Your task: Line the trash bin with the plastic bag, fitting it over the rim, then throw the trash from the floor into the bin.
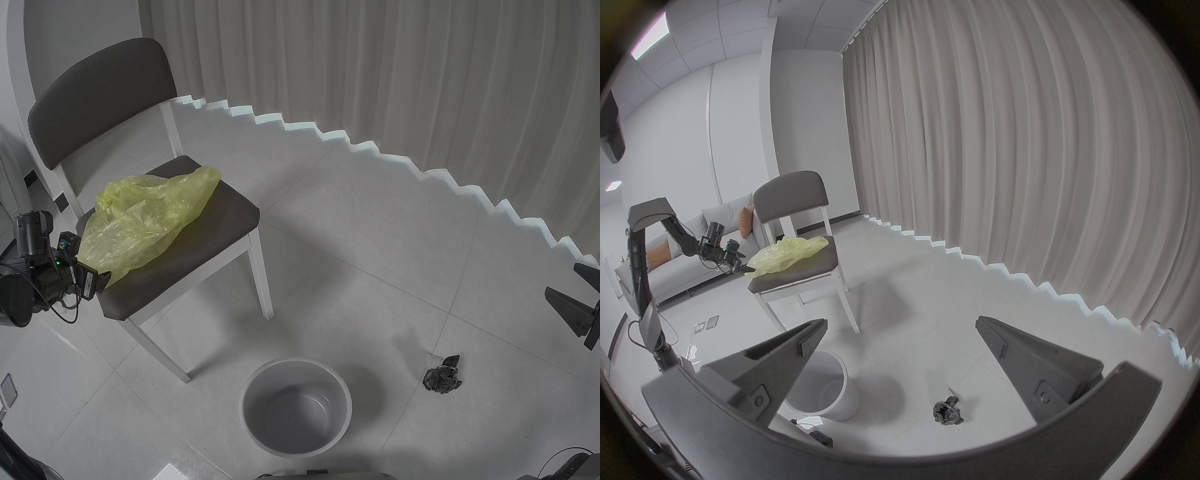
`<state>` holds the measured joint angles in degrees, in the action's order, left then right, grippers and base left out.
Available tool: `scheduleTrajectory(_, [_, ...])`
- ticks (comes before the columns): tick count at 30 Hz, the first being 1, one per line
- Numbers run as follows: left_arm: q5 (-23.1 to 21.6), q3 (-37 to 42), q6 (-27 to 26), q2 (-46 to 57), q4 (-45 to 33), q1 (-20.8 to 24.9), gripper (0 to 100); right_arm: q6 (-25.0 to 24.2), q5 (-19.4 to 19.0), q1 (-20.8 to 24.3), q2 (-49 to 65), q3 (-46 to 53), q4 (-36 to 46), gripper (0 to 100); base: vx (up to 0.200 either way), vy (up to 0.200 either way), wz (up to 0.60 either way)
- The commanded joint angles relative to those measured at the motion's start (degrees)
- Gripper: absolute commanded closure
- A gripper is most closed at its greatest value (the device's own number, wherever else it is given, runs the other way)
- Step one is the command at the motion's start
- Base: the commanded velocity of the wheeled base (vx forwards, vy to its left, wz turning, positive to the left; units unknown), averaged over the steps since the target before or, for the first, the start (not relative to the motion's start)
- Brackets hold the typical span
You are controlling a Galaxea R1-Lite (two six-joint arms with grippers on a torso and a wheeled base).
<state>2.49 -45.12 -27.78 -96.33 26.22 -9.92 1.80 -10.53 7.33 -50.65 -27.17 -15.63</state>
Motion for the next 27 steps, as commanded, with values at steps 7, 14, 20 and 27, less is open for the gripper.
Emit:
scheduleTrajectory(7, [0.41, -1.38, 0.27, -5.36, 3.40, 0.87, 100, 0.04, -0.01, -0.12, -0.41, 0.01, -0.02, 0, 0.000, 0.000, 0.00])
scheduleTrajectory(14, [0.15, -0.41, 0.45, -2.81, 4.72, 1.13, 100, 0.04, -0.01, -0.12, -0.41, -0.07, -0.02, 0, 0.000, 0.000, 0.00])
scheduleTrajectory(20, [-2.05, -1.11, 2.21, 2.90, 4.63, 3.60, 100, 0.04, -0.01, 0.14, -0.32, -0.07, -0.10, 0, 0.000, 0.000, 0.00])
scheduleTrajectory(27, [-6.35, -8.32, 5.72, 12.31, 0.67, 14.67, 100, -1.28, -0.81, 4.89, -0.41, 0.72, -0.10, 0, 0.000, 0.000, 0.00])
